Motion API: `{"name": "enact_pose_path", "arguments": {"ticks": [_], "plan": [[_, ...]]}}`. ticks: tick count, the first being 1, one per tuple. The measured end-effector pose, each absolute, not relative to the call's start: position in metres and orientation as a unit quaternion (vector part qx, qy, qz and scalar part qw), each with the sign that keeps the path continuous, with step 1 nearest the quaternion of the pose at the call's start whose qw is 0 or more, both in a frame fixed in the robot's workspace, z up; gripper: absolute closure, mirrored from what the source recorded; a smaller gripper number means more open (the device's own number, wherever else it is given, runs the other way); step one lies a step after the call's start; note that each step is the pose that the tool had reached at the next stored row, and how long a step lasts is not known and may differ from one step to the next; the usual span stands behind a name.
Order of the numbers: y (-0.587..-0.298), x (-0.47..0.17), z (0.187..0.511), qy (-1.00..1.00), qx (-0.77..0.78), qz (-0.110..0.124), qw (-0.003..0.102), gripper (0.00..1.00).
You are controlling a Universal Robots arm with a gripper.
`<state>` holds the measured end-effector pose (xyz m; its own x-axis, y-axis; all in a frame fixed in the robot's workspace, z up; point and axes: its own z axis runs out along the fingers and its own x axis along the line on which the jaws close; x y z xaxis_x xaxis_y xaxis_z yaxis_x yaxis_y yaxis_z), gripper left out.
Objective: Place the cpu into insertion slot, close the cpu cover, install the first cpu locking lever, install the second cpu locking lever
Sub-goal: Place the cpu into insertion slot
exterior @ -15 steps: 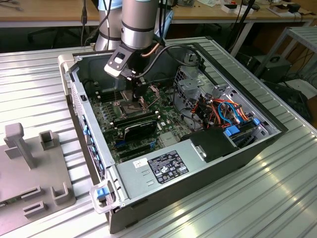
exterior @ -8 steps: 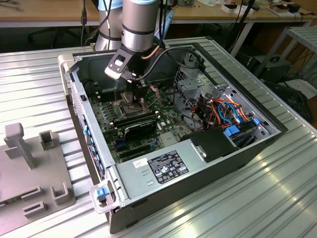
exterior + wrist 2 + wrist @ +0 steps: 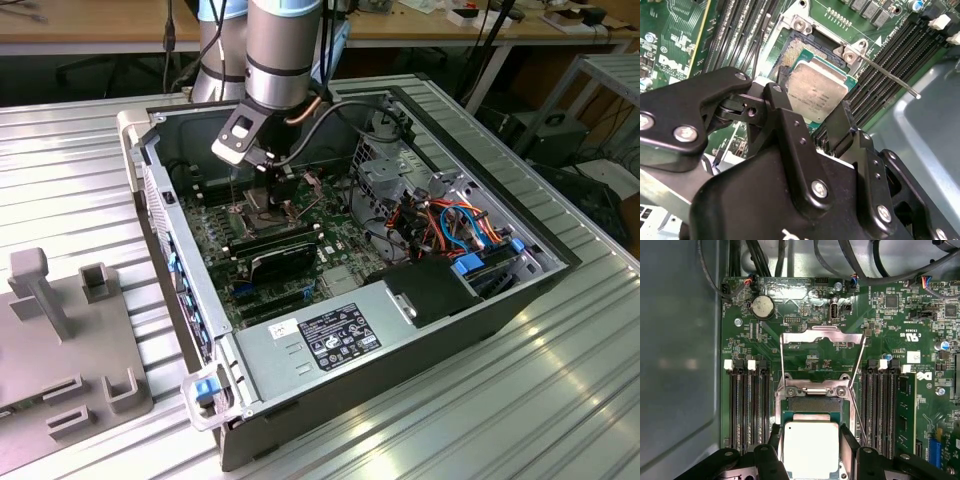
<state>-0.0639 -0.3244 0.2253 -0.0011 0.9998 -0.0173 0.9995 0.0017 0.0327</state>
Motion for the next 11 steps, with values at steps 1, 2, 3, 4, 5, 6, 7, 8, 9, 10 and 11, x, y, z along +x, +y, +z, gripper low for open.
{"name": "enact_pose_path", "arguments": {"ticks": [1,2,3,4,5,6,7,8,9,10,11], "plan": [[-0.324,-0.064,0.224,0.708,0.706,0.005,0.018,0.45],[-0.324,-0.064,0.222,0.707,0.706,0.005,0.018,0.45],[-0.325,-0.064,0.221,0.708,0.706,0.005,0.018,0.45],[-0.325,-0.064,0.22,0.708,0.706,0.005,0.018,0.45],[-0.325,-0.064,0.218,0.708,0.706,0.005,0.017,0.45],[-0.325,-0.064,0.216,0.708,0.706,0.005,0.017,0.45],[-0.326,-0.064,0.215,0.708,0.706,0.005,0.017,0.45],[-0.326,-0.064,0.214,0.708,0.706,0.004,0.016,0.45],[-0.326,-0.064,0.213,0.708,0.706,0.004,0.016,0.45],[-0.326,-0.064,0.211,0.708,0.706,0.003,0.016,0.45],[-0.326,-0.064,0.21,0.708,0.707,0.003,0.015,0.45]]}}
